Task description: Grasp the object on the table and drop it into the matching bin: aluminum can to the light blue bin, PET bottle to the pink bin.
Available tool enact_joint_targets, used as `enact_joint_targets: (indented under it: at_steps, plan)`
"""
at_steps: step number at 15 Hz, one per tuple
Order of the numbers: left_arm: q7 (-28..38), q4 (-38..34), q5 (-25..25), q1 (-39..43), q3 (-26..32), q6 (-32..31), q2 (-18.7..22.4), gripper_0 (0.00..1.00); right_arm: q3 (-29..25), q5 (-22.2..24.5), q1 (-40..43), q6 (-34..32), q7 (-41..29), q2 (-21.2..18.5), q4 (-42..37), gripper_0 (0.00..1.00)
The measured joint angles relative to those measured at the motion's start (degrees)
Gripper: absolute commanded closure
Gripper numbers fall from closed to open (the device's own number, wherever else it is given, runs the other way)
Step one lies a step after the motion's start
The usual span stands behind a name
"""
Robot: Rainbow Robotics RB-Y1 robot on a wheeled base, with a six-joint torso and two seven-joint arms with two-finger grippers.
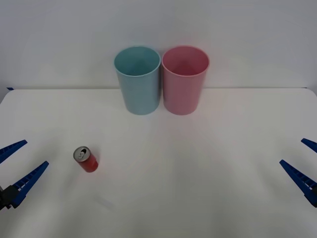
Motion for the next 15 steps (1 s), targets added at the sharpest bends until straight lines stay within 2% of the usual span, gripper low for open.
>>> enact_joint_targets:
  at_steps: [5, 10, 15]
  plan:
    - [-0.01, 1.1, 0.4, 0.13, 0.33, 0.43, -0.65, 0.0, 0.0, 0.0, 0.0, 0.0, 0.0, 0.0, 0.0, 0.0]
    - [-0.07, 1.2, 1.27, 2.53, 0.78, 0.52, 2.44, 0.0, 0.0, 0.0, 0.0, 0.0, 0.0, 0.0, 0.0, 0.0]
    - [-0.29, 1.22, 0.76, 5.86, -0.05, 2.62, 2.67, 0.0, 0.0, 0.0, 0.0, 0.0, 0.0, 0.0, 0.0, 0.0]
